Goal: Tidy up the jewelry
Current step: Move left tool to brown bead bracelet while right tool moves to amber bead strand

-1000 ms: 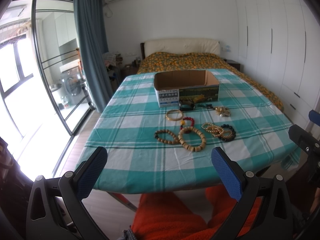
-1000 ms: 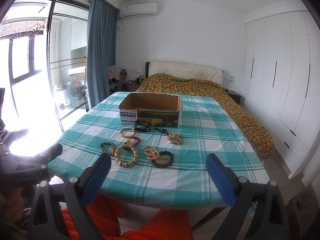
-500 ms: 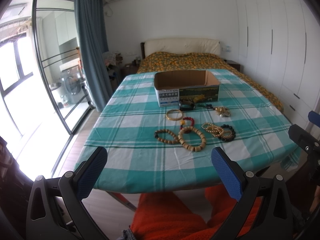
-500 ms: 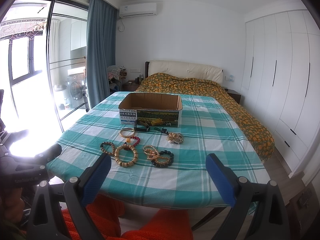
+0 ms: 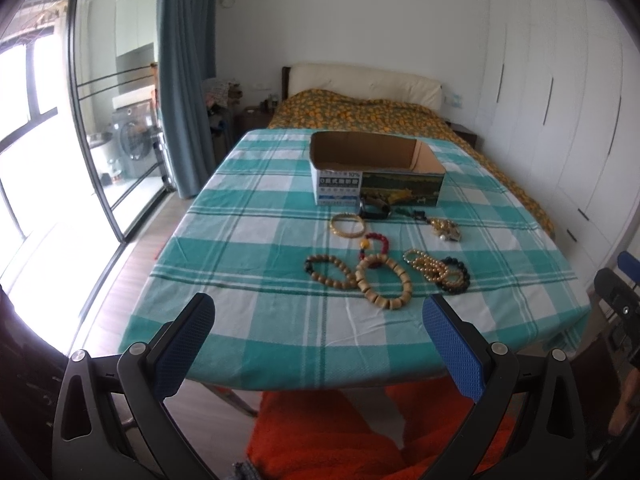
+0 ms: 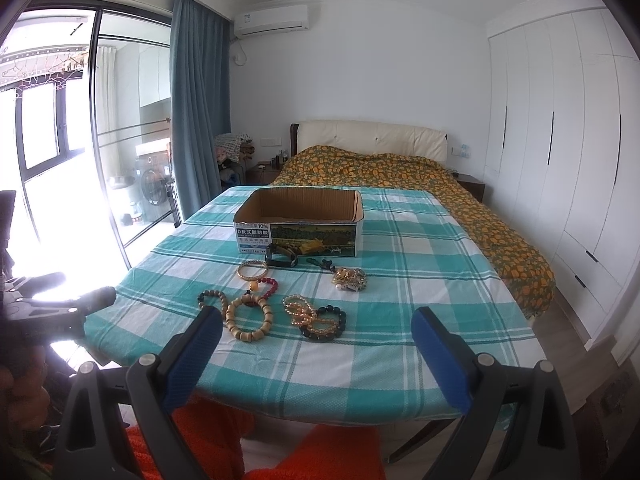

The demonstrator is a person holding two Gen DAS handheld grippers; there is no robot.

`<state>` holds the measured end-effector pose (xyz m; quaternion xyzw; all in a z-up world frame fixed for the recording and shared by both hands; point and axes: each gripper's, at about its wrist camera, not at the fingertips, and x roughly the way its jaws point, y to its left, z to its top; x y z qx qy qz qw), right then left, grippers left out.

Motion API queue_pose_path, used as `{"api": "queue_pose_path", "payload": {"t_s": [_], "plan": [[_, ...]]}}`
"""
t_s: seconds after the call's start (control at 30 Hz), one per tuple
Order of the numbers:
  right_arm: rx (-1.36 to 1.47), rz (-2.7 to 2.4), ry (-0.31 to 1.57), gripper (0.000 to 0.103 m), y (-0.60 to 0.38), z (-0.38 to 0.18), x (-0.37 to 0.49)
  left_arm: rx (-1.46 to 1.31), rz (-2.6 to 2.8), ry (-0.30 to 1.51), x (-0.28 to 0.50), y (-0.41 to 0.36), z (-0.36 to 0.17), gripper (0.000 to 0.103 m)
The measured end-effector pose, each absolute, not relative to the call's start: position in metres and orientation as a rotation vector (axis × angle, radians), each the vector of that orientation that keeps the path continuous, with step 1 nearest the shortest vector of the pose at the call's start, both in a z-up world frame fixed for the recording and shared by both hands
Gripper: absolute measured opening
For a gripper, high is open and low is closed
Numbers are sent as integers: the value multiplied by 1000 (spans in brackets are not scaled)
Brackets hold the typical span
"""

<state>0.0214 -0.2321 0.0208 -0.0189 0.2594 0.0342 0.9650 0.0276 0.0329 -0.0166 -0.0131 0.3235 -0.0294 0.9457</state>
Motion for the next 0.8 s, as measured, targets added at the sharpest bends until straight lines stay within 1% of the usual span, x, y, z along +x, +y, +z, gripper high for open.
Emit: {"api": "queue_pose_path", "payload": {"t_s": [0.27, 0.5, 0.73, 0.77, 0.8], "plan": [[-35, 106, 559, 97, -238, 13, 53, -5, -71, 684, 62, 38, -27, 103], [-39, 161, 604, 97, -245, -3, 92, 6, -53, 778, 110, 41, -60, 103], [-57, 239, 704, 97, -247, -47, 144, 5, -28, 875, 161, 46, -102, 102], [-63, 254, 714, 96, -246, -53, 151, 0, -26, 888, 167, 46, -108, 102], [-75, 269, 727, 92, -243, -59, 157, -7, -25, 901, 173, 48, -113, 102]]}}
